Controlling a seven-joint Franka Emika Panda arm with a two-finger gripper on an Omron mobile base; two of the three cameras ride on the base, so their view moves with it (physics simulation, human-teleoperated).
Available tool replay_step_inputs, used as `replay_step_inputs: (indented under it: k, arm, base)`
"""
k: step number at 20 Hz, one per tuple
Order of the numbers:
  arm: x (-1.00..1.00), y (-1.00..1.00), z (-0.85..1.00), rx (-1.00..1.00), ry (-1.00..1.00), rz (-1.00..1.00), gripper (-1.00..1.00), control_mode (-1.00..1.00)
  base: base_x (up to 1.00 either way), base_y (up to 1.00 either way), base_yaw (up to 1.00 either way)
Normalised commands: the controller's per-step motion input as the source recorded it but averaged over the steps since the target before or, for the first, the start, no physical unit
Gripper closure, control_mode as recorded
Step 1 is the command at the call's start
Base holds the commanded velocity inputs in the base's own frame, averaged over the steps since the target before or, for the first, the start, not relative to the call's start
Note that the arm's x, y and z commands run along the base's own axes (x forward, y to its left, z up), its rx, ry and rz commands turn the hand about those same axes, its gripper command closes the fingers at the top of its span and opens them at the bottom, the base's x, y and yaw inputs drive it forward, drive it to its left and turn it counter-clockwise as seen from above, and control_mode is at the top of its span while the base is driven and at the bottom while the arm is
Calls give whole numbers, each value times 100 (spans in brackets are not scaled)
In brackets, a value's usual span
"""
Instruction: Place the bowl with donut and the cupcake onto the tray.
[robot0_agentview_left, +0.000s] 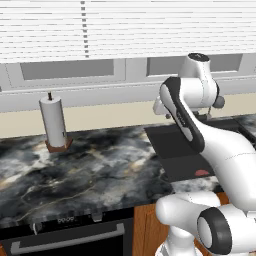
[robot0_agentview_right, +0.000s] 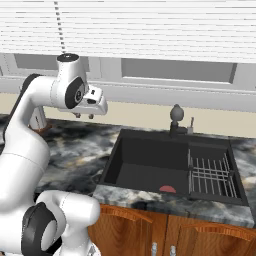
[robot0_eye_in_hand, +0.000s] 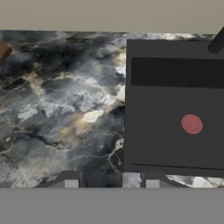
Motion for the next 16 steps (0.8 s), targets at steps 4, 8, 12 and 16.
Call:
replay_step_inputs:
  k: [4,8,12,16]
  arm:
    - [8,3,0,0,-4,0,-100,-100]
    - [0,9,0,0,-6,0,-100,-100]
    - [0,0,0,0,0,0,-100,-100]
    - [0,0,0,0,0,0,-100,-100]
  base:
    - [0,0,0]
    - [0,0,0]
    - [0,0,0]
    - [0,0,0]
